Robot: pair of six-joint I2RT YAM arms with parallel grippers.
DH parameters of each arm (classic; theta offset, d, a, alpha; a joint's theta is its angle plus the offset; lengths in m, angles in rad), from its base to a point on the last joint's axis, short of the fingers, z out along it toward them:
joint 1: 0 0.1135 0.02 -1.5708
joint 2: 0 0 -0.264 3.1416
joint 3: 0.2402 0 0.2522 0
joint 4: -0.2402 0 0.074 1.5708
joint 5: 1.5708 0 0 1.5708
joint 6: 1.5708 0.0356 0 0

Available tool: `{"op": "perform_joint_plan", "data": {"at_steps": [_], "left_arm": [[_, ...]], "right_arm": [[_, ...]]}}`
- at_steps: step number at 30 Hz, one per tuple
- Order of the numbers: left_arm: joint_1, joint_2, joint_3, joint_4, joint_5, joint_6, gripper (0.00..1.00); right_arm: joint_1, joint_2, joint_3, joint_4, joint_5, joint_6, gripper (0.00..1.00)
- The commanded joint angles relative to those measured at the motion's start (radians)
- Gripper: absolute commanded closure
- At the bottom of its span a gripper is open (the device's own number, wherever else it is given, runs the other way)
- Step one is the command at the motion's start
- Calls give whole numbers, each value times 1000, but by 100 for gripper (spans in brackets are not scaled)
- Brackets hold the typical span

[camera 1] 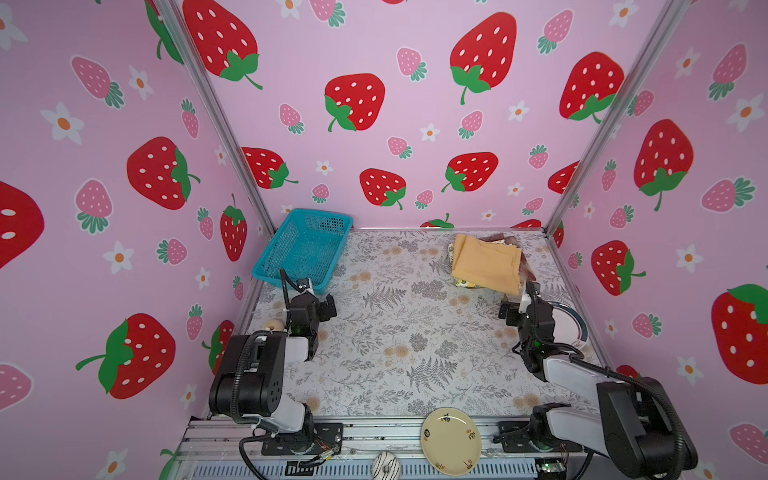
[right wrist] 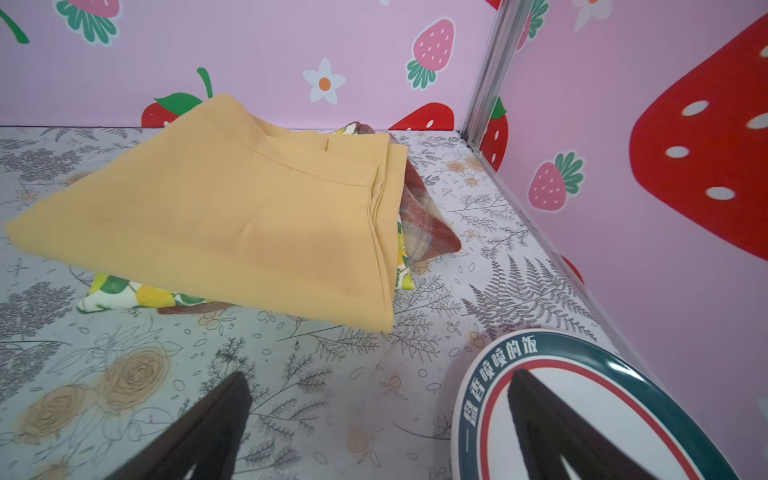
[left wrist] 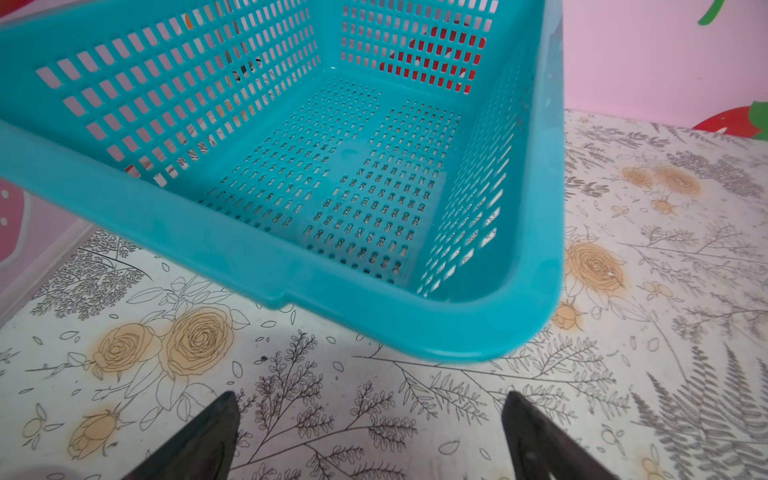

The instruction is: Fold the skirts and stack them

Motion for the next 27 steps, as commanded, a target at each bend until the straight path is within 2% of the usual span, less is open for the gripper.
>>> {"op": "perform_joint_plan", "data": {"at_steps": [1,3,5,8,9,10,11,13,14,15,17,18,21,23,27], "left_arm": [[-4,-1,27,28,-19,20,1],[-4,-2,29,28,-19,20,1],[-5,-2,28,28,-19,21,1],[-5,-2,28,27,-20,20,1],[-5,-2,28,28,-20,21,1],[-5,-2,28,28,-19,21,1],[-4,-2,28,27,-20,20,1],[-4,-1,28,28,-20,20,1],[-4,-1,28,28,-19,21,1],[-4,-2,28,27,-19,21,1],[-5,-1,28,27,-20,20,1],[-4,-2,28,27,-20,20,1],[-5,-2,28,27,-21,21,1],[-6,-1,30,26,-24,22,1],[-24,5,44,7,-38,43,1]], "right_arm": [[3,86,-27,301,61,-74,0],[7,168,-28,404,78,-114,0],[19,184,-11,398,66,-140,0],[18,303,-48,610,80,-161,0],[16,312,-34,594,74,-162,0],[10,290,-11,504,51,-152,0],[-8,287,9,459,3,-143,0],[-64,313,26,436,-165,-132,0],[-95,332,13,470,-248,-125,0],[-100,363,-16,575,-249,-125,0],[-94,324,5,466,-247,-133,0],[-95,348,-7,535,-246,-131,0],[-90,335,-7,509,-226,-129,0],[-83,344,7,494,-170,-117,0],[-93,343,24,459,-173,-103,0]]}}
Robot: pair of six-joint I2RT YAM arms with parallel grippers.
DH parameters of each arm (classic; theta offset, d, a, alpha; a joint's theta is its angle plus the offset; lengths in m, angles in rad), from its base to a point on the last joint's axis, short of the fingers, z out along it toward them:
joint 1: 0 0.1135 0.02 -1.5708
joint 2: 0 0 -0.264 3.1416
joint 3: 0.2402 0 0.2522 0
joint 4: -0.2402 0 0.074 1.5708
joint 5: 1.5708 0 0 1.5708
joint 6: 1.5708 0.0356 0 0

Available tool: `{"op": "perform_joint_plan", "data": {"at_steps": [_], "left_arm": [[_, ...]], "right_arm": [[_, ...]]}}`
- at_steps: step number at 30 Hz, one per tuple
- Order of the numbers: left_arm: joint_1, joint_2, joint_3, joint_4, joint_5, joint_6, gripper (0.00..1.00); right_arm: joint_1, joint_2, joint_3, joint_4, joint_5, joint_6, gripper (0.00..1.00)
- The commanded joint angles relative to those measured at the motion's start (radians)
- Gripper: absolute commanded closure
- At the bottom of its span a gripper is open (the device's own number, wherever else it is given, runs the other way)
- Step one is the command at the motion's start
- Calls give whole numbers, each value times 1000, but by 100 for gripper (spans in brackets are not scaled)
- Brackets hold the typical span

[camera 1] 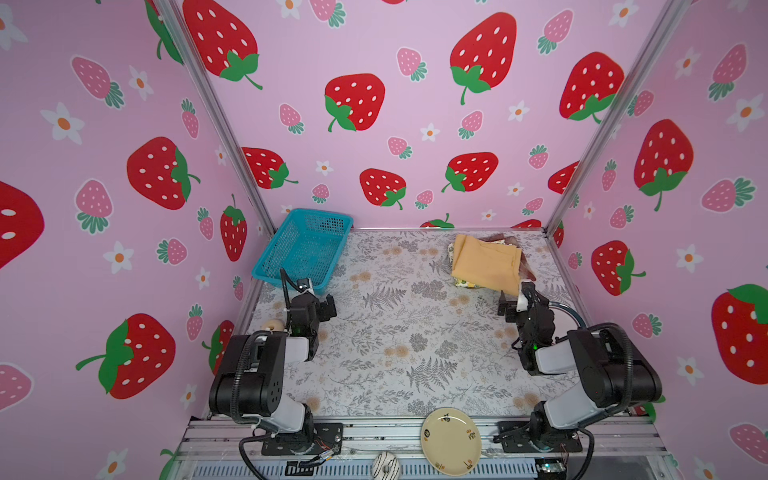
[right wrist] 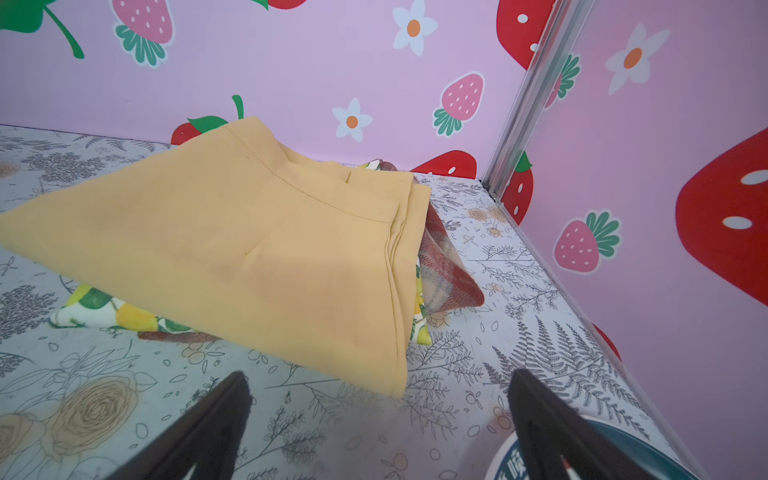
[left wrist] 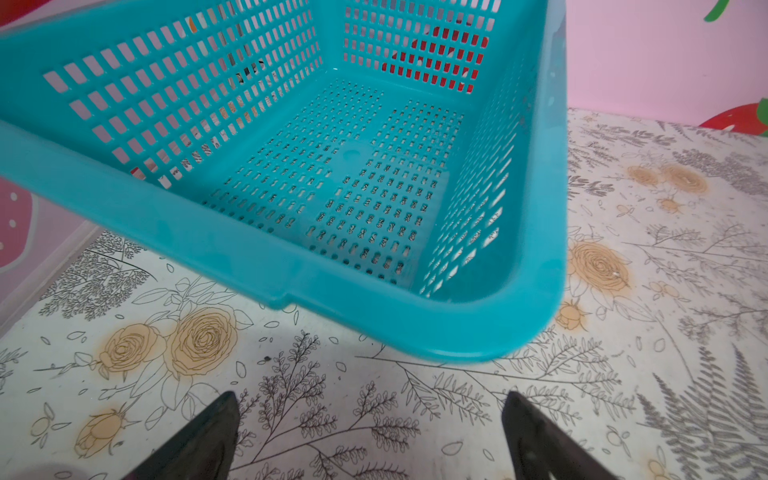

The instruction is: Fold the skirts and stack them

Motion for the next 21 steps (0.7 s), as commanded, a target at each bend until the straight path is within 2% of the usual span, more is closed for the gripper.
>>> {"op": "perform_joint_plan", "data": {"at_steps": [1,21], "left_arm": [[-17,6,40,14,-23,37,1],[-16,5,33,25,-37,30,1]], "right_arm": [[-5,3,21,1,13,14,0],[-12,1,21,-3,0,15,0]]}}
